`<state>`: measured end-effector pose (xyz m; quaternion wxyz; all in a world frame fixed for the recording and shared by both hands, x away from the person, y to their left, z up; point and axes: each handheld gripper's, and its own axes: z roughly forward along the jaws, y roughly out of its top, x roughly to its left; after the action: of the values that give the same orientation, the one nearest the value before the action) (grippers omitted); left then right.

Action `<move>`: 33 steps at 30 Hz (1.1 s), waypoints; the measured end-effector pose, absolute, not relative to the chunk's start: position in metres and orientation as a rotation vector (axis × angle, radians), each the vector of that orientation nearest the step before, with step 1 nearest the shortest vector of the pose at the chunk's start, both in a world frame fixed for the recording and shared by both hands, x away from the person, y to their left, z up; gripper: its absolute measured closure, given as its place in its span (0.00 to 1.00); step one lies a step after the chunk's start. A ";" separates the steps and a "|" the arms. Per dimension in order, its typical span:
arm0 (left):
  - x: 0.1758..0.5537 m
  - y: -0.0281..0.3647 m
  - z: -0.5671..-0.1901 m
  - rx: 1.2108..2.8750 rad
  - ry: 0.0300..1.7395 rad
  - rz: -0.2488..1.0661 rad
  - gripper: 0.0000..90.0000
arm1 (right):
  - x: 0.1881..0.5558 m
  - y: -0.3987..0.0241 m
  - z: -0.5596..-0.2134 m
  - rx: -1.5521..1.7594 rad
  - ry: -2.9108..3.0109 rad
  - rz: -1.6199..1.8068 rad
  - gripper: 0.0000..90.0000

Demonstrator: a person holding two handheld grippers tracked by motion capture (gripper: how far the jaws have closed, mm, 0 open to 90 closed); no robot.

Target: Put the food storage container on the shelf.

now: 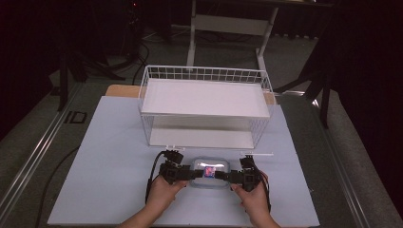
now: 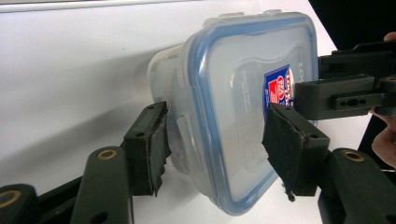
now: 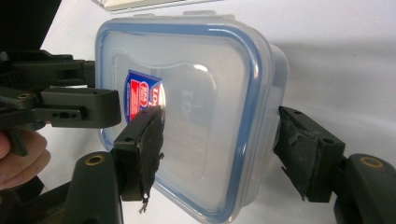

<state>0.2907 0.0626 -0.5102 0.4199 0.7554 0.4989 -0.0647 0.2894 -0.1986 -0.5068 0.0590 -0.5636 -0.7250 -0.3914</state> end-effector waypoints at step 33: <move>0.324 0.081 -0.463 1.789 1.286 -0.022 0.52 | 0.336 -0.179 -0.461 -1.683 -2.239 -1.407 0.38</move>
<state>0.3245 0.0809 -0.4632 0.4521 0.7243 0.5205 -0.0090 0.3358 -0.1786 -0.4607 0.0035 -0.5369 -0.7143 -0.4488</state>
